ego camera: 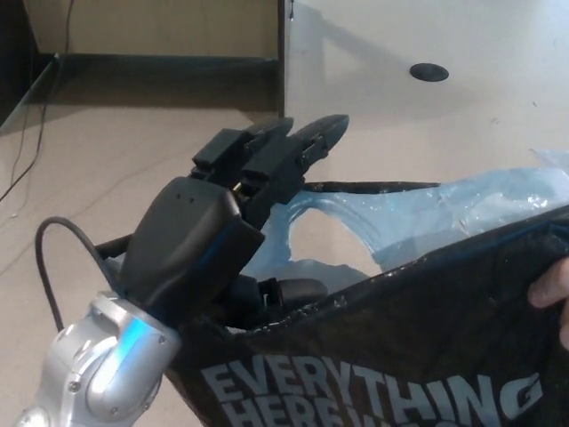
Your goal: A person is holding a plastic bag and the robot extends its left hand to grab the bag by hooking its thumb into the holes at the top and brings its hand down by its side. Then it extends its arm again to hand the plastic bag back to the person.
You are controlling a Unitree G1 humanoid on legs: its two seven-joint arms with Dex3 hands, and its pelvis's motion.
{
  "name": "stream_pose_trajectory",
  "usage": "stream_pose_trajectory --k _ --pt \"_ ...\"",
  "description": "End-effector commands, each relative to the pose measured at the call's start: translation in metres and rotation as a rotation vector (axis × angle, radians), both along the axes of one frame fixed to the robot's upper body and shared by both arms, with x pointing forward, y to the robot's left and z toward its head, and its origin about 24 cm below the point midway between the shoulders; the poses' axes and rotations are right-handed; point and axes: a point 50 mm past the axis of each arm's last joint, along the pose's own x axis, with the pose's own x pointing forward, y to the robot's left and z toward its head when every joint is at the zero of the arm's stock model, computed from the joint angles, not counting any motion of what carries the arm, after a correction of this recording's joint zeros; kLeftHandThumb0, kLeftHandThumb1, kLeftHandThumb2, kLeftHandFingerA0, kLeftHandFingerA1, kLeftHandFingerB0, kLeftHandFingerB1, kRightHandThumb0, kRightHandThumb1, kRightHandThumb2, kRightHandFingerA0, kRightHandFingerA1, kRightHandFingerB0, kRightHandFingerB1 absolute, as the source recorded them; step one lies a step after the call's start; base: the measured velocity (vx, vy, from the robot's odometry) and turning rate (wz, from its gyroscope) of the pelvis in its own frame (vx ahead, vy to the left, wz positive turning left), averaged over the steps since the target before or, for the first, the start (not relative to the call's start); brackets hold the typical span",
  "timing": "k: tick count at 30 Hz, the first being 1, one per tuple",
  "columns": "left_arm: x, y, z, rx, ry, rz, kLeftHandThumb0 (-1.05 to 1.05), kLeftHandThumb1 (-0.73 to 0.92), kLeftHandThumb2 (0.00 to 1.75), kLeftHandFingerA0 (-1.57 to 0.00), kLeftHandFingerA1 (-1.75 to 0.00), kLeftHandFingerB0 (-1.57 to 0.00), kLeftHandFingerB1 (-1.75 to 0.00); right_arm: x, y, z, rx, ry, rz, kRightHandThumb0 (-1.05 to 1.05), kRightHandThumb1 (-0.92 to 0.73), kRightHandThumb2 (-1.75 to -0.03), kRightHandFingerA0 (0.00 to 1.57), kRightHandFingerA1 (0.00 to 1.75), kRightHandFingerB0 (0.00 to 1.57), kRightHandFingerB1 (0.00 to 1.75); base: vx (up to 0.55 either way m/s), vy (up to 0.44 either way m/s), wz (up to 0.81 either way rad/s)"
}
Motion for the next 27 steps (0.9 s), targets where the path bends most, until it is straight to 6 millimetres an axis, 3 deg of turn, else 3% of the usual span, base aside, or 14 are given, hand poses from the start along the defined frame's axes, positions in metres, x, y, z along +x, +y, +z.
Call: stream_pose_trajectory --k 1,4,5,6,7,8,11,13,15,16,17,27 --pt "-0.002 0.009 0.011 -0.039 -0.060 0.045 -0.66 0.64 0.60 -0.09 -0.29 -0.05 -0.20 -0.002 -0.003 -0.001 0.000 0.013 -0.022 -0.33 -0.69 -0.61 0.67 0.64 0.64 0.42 0.00 0.000 0.00" --pt "-0.003 0.015 0.021 -0.148 -0.116 0.037 -0.64 0.65 0.62 -0.12 -0.33 -0.10 -0.20 -0.002 -0.003 -0.001 0.006 0.013 -0.026 -0.33 -0.69 -0.61 0.67 0.61 0.62 0.42 0.00 0.000 0.00" --pt "-0.004 0.018 0.026 -0.176 -0.127 0.038 -0.64 0.48 0.81 -0.04 -0.38 -0.05 -0.25 -0.002 -0.003 0.000 0.003 0.014 -0.020 -0.33 -0.70 -0.61 0.68 0.59 0.61 0.42 0.00 0.000 0.00" --pt "-0.006 0.022 0.032 -0.216 -0.143 0.039 -0.64 0.48 0.81 -0.04 -0.38 -0.05 -0.25 -0.002 -0.003 0.000 -0.002 0.015 -0.011 -0.33 -0.70 -0.61 0.68 0.59 0.61 0.42 0.00 0.000 0.00" --pt "-0.007 0.023 0.034 -0.217 -0.151 0.040 -0.62 0.64 0.66 -0.10 -0.32 -0.09 -0.19 -0.002 -0.003 0.000 -0.001 0.015 -0.011 -0.32 -0.70 -0.61 0.67 0.57 0.61 0.42 0.00 0.000 0.00" --pt "-0.010 0.026 0.041 -0.238 -0.177 0.040 -0.64 0.46 0.82 -0.03 -0.41 -0.04 -0.26 -0.003 -0.003 0.000 0.000 0.014 -0.012 -0.32 -0.70 -0.61 0.67 0.59 0.61 0.42 0.00 0.000 0.00" --pt "-0.017 0.030 0.053 -0.317 -0.205 0.003 -0.66 0.45 0.80 -0.02 -0.39 -0.06 -0.31 -0.003 -0.003 -0.001 0.001 0.017 -0.018 -0.33 -0.70 -0.61 0.66 0.61 0.61 0.41 0.00 0.000 0.00" --pt "-0.026 0.030 0.059 -0.331 -0.224 -0.019 -0.64 0.46 0.83 -0.09 -0.43 0.00 -0.31 -0.003 -0.002 -0.001 -0.002 0.021 -0.014 -0.32 -0.70 -0.61 0.67 0.53 0.60 0.42 0.00 0.000 0.00" --pt "-0.031 0.030 0.061 -0.330 -0.235 -0.031 -0.66 0.48 0.85 -0.11 -0.43 0.00 -0.29 -0.003 -0.002 -0.001 0.000 0.020 -0.017 -0.32 -0.69 -0.61 0.67 0.53 0.60 0.42 0.00 0.000 0.00" --pt "-0.034 0.030 0.063 -0.331 -0.237 -0.039 -0.65 0.64 0.62 -0.15 -0.28 -0.09 -0.21 -0.003 -0.003 -0.001 0.003 0.022 -0.020 -0.32 -0.69 -0.61 0.68 0.54 0.59 0.41 0.00 0.000 0.00" --pt "-0.037 0.030 0.063 -0.333 -0.234 -0.050 -0.66 0.47 0.85 -0.11 -0.44 0.00 -0.31 -0.005 -0.003 -0.002 0.006 0.024 -0.022 -0.32 -0.69 -0.61 0.67 0.58 0.60 0.42 0.00 0.000 0.00" --pt "-0.051 0.023 0.044 -0.278 -0.142 -0.109 -0.72 0.49 0.85 -0.03 -0.38 -0.06 -0.25 -0.008 -0.002 -0.003 -0.007 0.026 -0.006 -0.33 -0.70 -0.61 0.67 0.57 0.60 0.41 0.00 0.000 0.00"
